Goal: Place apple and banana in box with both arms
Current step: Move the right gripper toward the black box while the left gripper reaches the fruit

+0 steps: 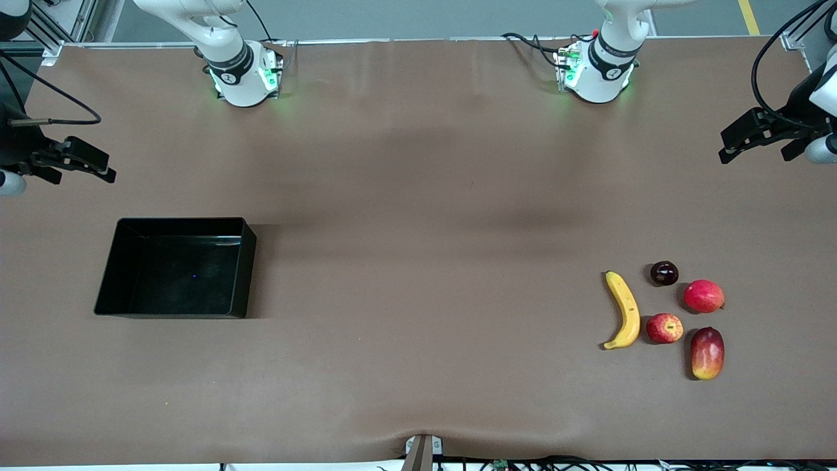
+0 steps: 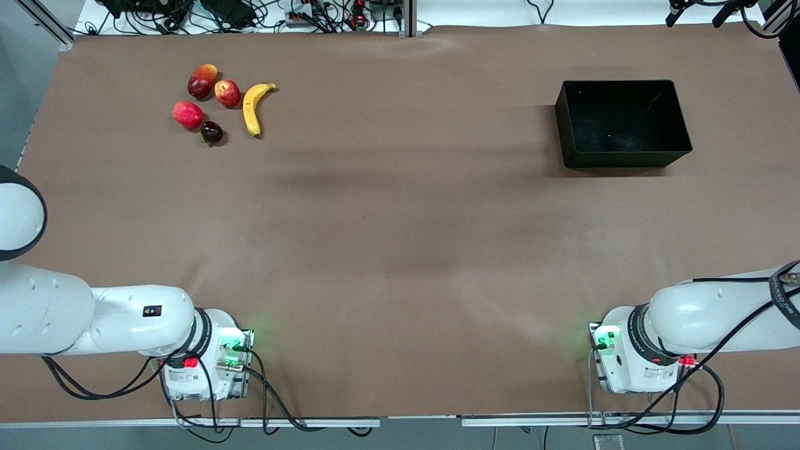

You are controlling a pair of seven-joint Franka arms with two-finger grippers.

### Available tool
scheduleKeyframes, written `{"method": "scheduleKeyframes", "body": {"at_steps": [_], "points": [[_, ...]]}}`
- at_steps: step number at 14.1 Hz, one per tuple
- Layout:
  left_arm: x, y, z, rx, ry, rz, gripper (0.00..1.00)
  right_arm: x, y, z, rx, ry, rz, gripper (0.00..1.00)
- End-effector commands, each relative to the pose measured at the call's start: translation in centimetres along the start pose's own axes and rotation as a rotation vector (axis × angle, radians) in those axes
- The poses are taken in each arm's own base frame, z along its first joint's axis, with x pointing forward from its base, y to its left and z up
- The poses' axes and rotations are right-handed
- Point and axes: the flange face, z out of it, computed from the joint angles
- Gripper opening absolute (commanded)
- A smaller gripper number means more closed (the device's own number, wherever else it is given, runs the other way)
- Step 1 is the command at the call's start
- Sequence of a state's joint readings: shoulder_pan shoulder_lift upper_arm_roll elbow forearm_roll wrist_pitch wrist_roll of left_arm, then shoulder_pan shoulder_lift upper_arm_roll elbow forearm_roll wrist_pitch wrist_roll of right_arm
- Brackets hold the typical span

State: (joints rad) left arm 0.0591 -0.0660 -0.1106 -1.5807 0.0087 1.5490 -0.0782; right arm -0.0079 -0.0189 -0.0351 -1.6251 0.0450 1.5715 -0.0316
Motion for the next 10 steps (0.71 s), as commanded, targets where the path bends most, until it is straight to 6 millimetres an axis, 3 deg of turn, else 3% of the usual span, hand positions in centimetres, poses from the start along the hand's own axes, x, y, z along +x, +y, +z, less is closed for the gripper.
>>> {"method": "scheduleKeyframes", "body": {"at_steps": [1, 3, 4, 6, 7, 10], "points": [[-0.2, -0.4, -0.6, 0.018, -0.007, 0.009, 1.0, 0.7, 0.2, -0.3, -0.018, -0.004, -0.007, 1.0], [-0.2, -0.4, -0.6, 0.018, -0.007, 0.009, 1.0, 1.1, 0.2, -0.6, -0.021, 0.005, -0.007, 1.0], [-0.1, -0.4, -0.4, 0.018, -0.01, 0.009, 1.0, 1.8, 0.6, 0.7, -0.02, -0.019, 0.0, 1.0], [0.1, -0.4, -0.2, 0.018, -0.013, -0.003, 1.0, 4.6, 2.2, 6.7, -0.054, -0.121, 0.014, 1.0], [0.7, -0.4, 0.5, 0.016, -0.025, -0.003, 1.0, 5.3, 4.5, 8.4, -0.082, -0.143, 0.041, 1.0], [3.3, -0.8, 4.6, 0.033, -0.07, 0.013, 1.0, 7.5, 8.6, 15.0, -0.093, -0.188, 0.077, 1.0]]}}
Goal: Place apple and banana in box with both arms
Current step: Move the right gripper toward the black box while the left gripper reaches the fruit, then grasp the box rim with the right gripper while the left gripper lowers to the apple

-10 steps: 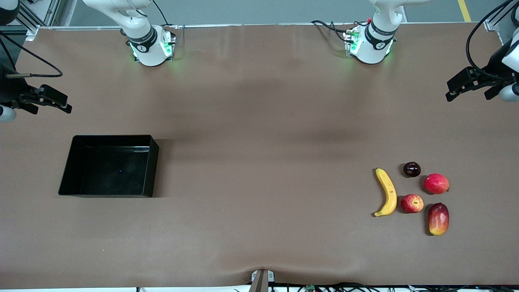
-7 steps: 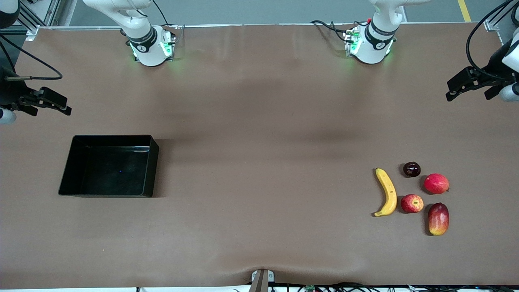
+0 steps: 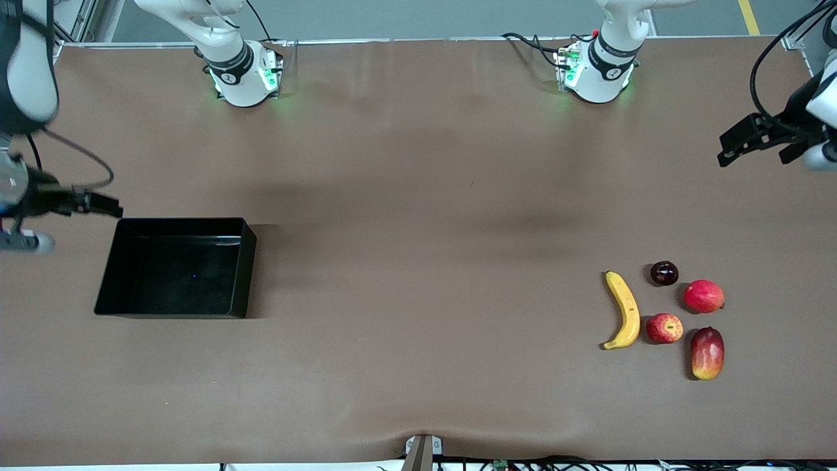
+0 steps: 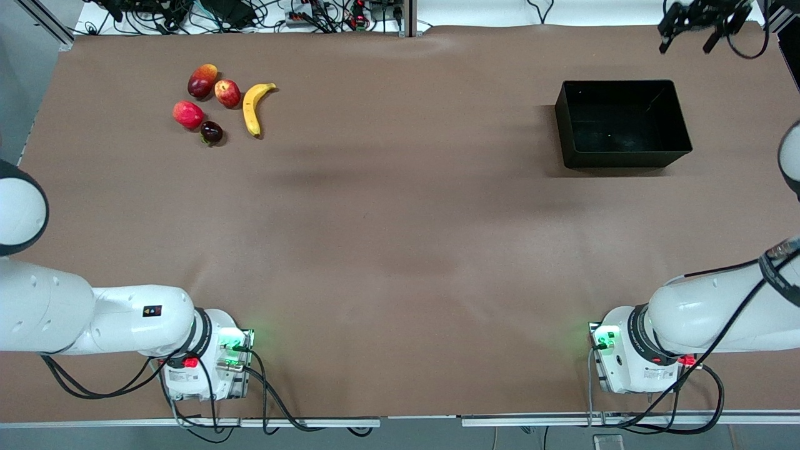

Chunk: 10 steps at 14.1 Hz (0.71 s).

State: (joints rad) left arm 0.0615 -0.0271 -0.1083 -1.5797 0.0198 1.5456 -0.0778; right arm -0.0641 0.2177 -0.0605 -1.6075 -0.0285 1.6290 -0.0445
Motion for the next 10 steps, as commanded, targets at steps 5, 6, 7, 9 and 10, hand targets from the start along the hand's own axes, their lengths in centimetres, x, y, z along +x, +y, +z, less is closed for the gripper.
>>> {"method": "scheduleKeyframes", "body": {"at_steps": [5, 6, 7, 9, 10], "points": [[9.3, -3.1, 12.6, 0.039, 0.003, 0.038, 1.0, 4.9, 8.0, 13.5, -0.058, 0.1, -0.059, 1.0], [10.7, -4.2, 14.7, 0.033, 0.022, 0.042, 1.0, 5.5, 8.2, 14.8, -0.059, 0.115, -0.073, 1.0], [12.2, -5.3, 17.1, 0.025, 0.044, 0.035, 1.0, 6.0, 8.3, 15.9, -0.06, 0.116, -0.076, 1.0], [14.5, -5.3, 21.8, 0.011, 0.087, 0.036, 1.0, 6.3, 9.3, 17.8, -0.056, 0.108, -0.062, 1.0], [15.3, -4.5, 23.6, 0.006, 0.097, 0.038, 1.0, 6.3, 10.0, 19.2, -0.049, 0.087, -0.052, 1.0]]}}
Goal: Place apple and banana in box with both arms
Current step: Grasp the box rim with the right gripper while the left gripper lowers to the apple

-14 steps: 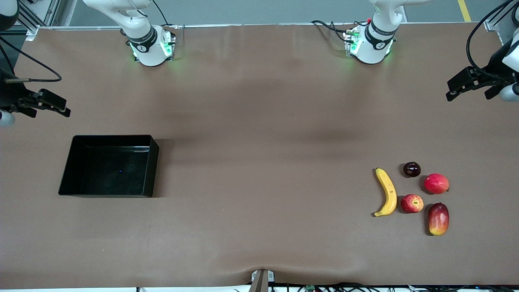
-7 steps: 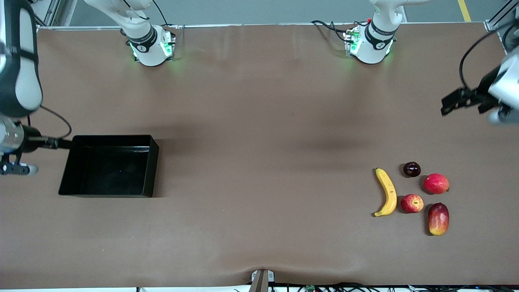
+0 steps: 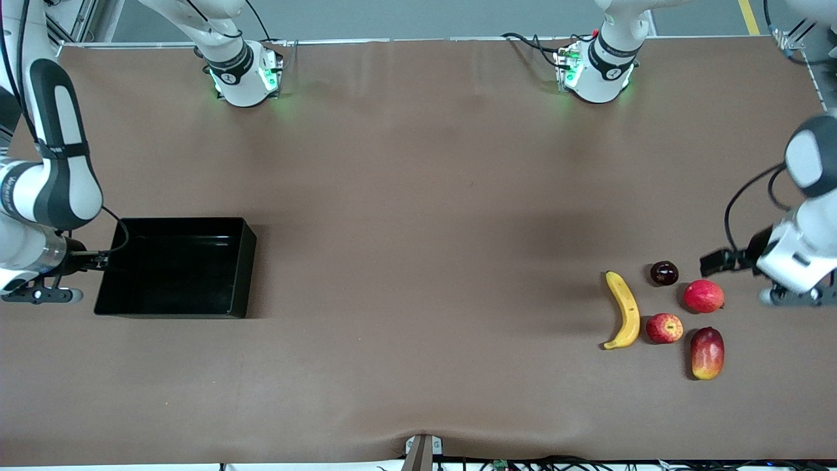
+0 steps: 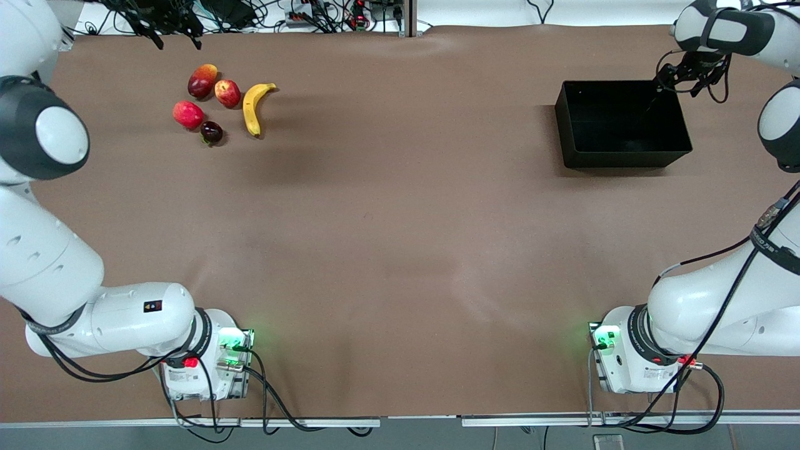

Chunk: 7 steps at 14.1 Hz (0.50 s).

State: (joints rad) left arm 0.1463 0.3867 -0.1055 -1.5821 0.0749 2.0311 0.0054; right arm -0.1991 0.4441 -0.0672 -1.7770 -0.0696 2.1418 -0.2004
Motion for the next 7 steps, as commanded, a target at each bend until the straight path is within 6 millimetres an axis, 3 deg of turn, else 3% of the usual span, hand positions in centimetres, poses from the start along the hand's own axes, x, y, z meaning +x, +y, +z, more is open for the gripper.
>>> {"method": "scheduleKeyframes", "body": {"at_steps": [1, 4, 7], "points": [[2.5, 1.3, 4.3, -0.006, 0.042, 0.02, 1.0, -0.3, 1.6, 2.1, -0.004, -0.022, 0.0, 1.0], [5.2, 0.5, 8.0, 0.015, 0.066, 0.035, 1.0, -0.2, 1.8, 3.0, -0.001, -0.027, -0.006, 1.0], [6.0, 0.5, 10.9, 0.018, 0.094, 0.034, 1.0, -0.6, 2.8, 4.3, 0.011, -0.037, -0.04, 0.72]]}}
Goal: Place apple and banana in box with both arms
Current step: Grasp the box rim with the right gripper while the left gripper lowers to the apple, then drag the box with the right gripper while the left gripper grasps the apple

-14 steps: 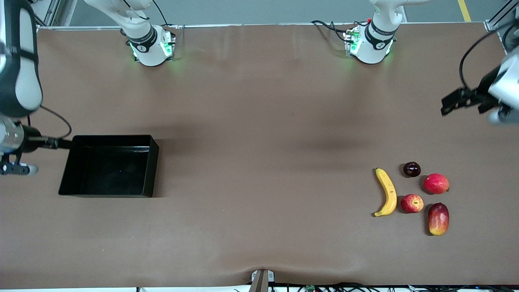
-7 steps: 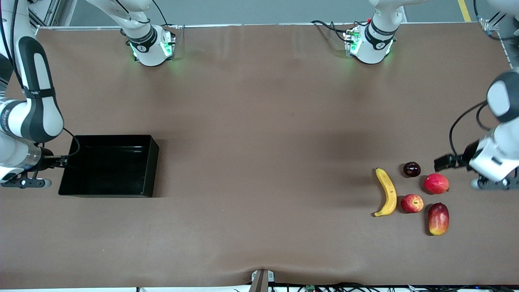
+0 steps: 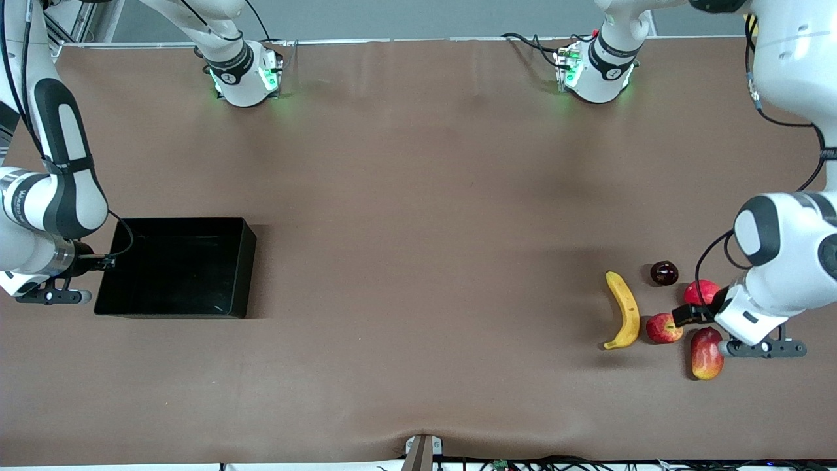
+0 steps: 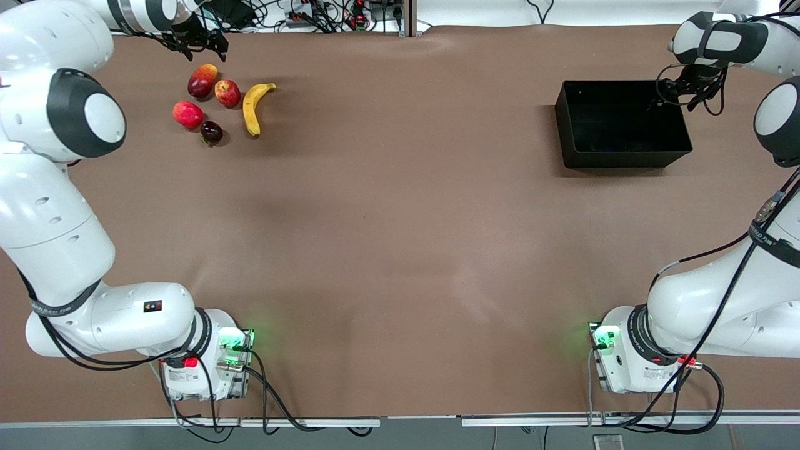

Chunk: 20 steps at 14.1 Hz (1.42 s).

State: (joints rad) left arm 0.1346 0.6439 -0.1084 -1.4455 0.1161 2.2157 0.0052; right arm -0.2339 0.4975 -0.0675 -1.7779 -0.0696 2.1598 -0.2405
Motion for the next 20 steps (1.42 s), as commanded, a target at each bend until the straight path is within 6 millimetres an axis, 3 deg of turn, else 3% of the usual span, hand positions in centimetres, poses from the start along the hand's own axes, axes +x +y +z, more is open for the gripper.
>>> {"method": "scheduleKeyframes", "body": {"at_steps": [1, 5, 6, 9, 12, 14, 17, 18, 20], "points": [[1.0, 0.0, 1.8, 0.012, 0.023, 0.004, 1.0, -0.4, 1.3, 1.5, 0.007, -0.011, -0.032, 0.62], [0.7, 0.2, 4.1, -0.002, 0.014, -0.007, 1.0, -0.7, 1.2, 2.1, 0.021, -0.023, -0.029, 0.04], [0.5, 0.1, 4.9, -0.003, 0.008, -0.008, 1.0, -0.8, 1.2, 2.0, 0.022, -0.024, -0.032, 0.0], [0.1, 0.2, 6.3, -0.006, -0.013, -0.006, 1.0, -0.9, 0.4, 1.4, 0.029, -0.049, -0.061, 0.0], [-0.4, 0.3, 8.4, -0.011, -0.042, -0.006, 1.0, -1.5, -1.1, -1.4, 0.087, -0.094, -0.053, 0.0], [-0.6, 0.4, 9.1, -0.013, -0.051, -0.006, 1.0, -1.4, -4.5, -5.3, 0.125, -0.144, -0.086, 0.0], [-0.9, 0.4, 10.2, -0.013, -0.066, -0.006, 1.0, -1.4, -8.8, -9.0, 0.193, -0.166, -0.121, 0.0], [-1.0, 0.4, 10.6, -0.014, -0.072, -0.006, 1.0, -1.4, -10.8, -9.7, 0.21, -0.164, -0.11, 0.0], [-1.1, 0.5, 11.1, -0.015, -0.078, -0.006, 0.98, -1.3, -16.5, -11.2, 0.195, -0.173, -0.034, 0.0]]}}
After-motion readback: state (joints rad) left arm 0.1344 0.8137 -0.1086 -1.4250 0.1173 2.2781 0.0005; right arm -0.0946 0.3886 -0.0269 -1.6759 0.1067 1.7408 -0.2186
